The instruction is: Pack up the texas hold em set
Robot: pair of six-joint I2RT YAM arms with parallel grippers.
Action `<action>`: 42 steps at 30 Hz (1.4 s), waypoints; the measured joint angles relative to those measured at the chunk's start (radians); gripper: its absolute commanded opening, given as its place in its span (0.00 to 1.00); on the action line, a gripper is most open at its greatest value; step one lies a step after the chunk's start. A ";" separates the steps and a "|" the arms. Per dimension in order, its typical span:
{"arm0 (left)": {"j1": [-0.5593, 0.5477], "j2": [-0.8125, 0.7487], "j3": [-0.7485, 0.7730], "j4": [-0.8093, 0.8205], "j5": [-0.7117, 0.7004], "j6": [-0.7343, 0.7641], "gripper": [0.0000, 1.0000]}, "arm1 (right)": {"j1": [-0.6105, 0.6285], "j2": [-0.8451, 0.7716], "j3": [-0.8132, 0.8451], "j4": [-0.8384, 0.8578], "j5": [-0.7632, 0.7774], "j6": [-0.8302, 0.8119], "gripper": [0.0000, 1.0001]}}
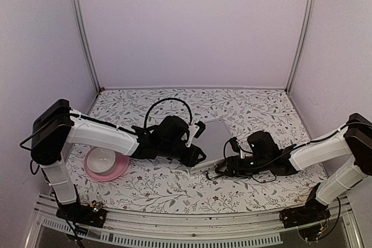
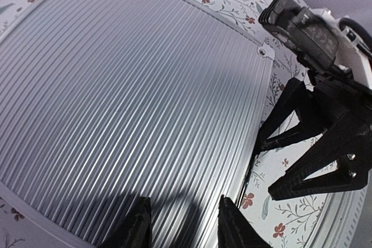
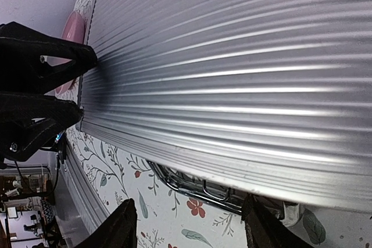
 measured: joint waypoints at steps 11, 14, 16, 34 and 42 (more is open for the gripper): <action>-0.011 -0.004 -0.008 0.009 -0.020 -0.008 0.40 | 0.006 0.019 0.000 0.021 0.044 0.000 0.62; -0.012 -0.007 -0.012 0.010 -0.025 -0.010 0.40 | 0.011 0.034 0.002 0.040 0.050 -0.001 0.62; -0.013 -0.007 -0.012 0.010 -0.027 -0.010 0.40 | 0.011 0.042 0.005 0.050 0.050 -0.001 0.62; -0.015 -0.007 -0.012 0.009 -0.035 -0.010 0.40 | 0.017 0.071 0.021 0.097 0.030 0.048 0.62; -0.019 -0.007 -0.012 0.009 -0.042 -0.010 0.40 | 0.017 0.066 0.021 0.103 0.006 0.090 0.62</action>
